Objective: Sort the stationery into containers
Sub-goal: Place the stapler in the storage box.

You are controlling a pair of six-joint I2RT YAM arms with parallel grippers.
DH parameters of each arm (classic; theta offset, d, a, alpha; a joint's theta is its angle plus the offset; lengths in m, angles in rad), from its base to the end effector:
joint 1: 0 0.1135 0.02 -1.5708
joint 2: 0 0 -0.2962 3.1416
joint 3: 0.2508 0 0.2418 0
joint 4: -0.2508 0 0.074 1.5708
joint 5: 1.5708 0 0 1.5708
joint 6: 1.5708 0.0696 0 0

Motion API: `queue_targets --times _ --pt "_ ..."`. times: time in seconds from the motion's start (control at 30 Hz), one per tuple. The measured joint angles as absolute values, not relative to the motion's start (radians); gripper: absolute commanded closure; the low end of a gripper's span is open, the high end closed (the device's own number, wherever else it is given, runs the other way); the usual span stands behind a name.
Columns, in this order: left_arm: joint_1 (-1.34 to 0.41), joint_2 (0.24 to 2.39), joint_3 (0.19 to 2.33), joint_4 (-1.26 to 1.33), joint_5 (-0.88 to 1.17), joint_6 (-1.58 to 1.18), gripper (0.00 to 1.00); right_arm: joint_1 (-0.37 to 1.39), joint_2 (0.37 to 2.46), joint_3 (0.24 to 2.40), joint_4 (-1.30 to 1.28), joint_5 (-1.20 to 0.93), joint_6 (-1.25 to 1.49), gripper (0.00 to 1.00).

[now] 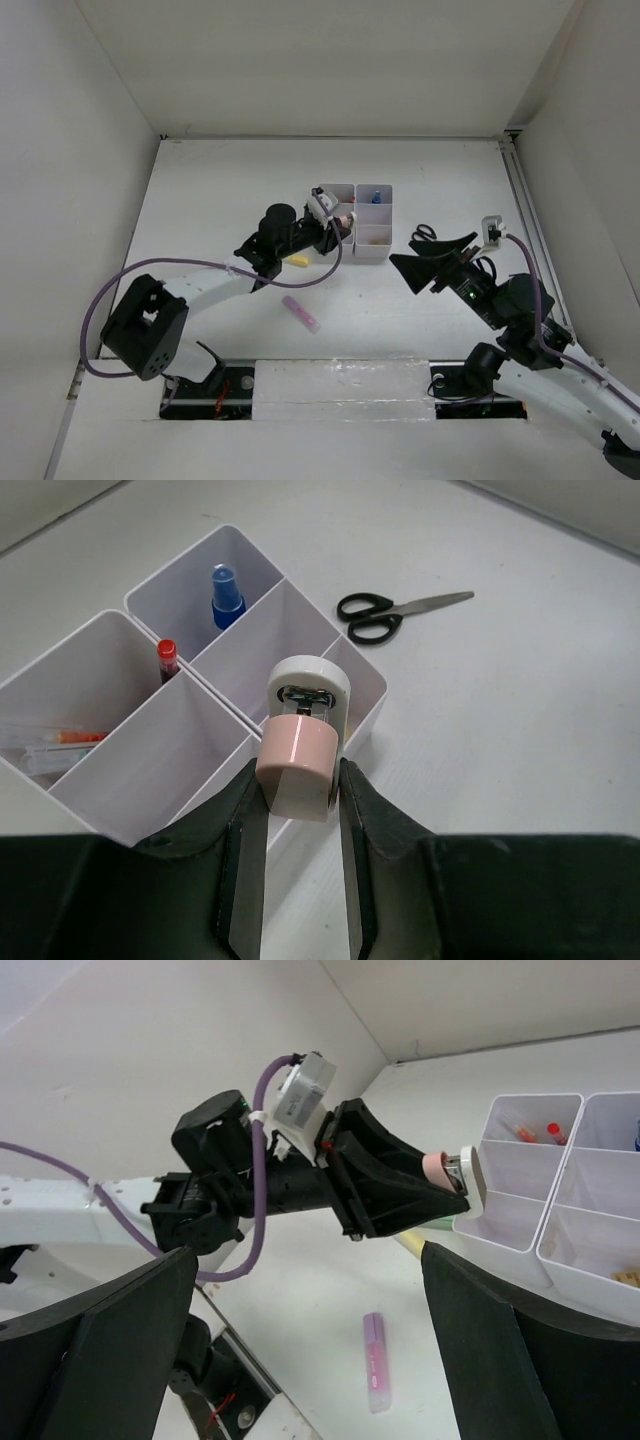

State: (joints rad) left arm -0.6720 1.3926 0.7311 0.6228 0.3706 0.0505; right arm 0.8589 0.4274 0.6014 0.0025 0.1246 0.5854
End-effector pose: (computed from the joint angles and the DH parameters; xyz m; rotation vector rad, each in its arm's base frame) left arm 0.2410 -0.2239 0.3031 0.8545 1.4266 -0.7735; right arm 0.0794 0.0788 0.3611 -0.0928 1.4863 1.1027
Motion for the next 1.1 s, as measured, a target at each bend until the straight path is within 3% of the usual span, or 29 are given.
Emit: queue_targets --times 0.7,1.1 --pt "-0.543 1.636 0.822 0.642 0.570 0.123 1.00 0.859 0.373 0.598 -0.078 0.124 0.553 0.00" --pt "-0.542 1.641 0.782 0.678 0.586 0.121 1.00 0.859 0.380 0.593 -0.080 0.124 0.545 0.00"
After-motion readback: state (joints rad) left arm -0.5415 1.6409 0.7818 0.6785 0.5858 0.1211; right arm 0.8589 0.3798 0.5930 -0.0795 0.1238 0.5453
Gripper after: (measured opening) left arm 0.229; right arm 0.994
